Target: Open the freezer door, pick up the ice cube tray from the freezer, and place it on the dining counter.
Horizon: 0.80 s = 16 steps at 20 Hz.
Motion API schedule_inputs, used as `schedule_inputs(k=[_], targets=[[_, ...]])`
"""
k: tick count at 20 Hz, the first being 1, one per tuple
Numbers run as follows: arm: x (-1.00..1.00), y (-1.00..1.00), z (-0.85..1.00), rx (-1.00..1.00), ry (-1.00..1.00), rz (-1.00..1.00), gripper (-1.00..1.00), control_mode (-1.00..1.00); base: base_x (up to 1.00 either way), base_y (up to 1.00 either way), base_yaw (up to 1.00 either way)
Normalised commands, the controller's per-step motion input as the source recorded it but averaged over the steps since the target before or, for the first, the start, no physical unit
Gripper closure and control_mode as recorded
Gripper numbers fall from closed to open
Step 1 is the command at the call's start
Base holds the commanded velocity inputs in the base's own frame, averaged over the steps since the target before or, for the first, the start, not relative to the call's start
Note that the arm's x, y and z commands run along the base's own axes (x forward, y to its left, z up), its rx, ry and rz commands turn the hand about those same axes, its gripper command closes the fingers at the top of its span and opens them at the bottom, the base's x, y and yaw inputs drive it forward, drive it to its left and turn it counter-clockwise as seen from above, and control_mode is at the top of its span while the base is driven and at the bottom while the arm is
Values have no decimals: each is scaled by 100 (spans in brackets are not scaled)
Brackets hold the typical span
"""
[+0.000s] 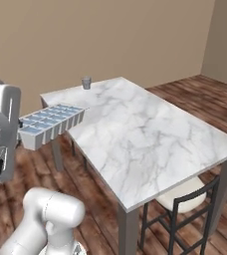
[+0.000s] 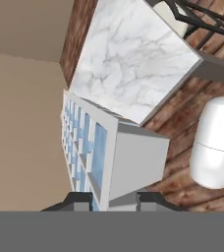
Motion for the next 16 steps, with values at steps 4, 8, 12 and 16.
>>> schedule_inputs(k=[4, 8, 12, 16], targets=[[0, 0, 0, 0, 0, 0, 100, 100, 100, -2, -16], [100, -4, 0, 9, 11, -4, 100, -100, 0, 0, 0], [100, -6, 0, 10, 17, -1, 100, -100, 0, 0, 0], [100, -9, -4, 12, 18, 0, 100, -100, 0, 0, 0]])
